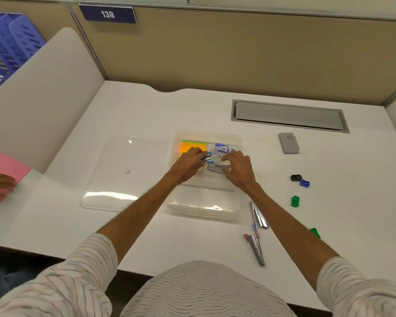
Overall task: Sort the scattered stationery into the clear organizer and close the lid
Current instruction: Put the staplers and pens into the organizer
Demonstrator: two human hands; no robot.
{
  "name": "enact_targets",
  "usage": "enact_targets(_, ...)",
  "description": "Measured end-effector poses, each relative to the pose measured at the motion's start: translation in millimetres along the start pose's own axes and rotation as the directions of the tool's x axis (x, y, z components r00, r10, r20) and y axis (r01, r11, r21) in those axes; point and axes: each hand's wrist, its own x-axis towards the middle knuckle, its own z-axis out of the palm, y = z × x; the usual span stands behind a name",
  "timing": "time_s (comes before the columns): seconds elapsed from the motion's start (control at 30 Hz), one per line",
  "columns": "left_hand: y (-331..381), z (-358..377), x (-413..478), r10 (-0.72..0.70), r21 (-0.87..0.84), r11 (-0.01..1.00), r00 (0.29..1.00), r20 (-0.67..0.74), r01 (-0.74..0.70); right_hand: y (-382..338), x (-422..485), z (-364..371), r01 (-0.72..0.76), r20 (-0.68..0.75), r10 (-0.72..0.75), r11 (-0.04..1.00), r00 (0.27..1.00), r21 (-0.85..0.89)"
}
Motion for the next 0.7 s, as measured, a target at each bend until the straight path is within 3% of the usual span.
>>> enact_targets(0.17, 19.0, 8.9, 5.7, 0.092, 0.11, 0.989, 0.996, 0.02, -0.094, 13.5, -7.3, -6.0, -0.06, -0.136, 0.067, 0.997, 0.988, 0.058)
enact_targets(0.43, 41.3, 26.9, 14.9, 0.128, 0.229, 0.961, 0.982, 0.139, -0.158, 25.3, -16.6, -9.5, -0.127, -0.139, 0.142, 0.986, 0.98, 0.107)
enact_targets(0.7, 44.5, 24.1, 18.1, 0.094, 0.165, 0.981, 0.992, 0.083, -0.107, 33.1, -29.9, -9.9, -0.175, -0.2, 0.206, 0.971, 0.958, 0.163)
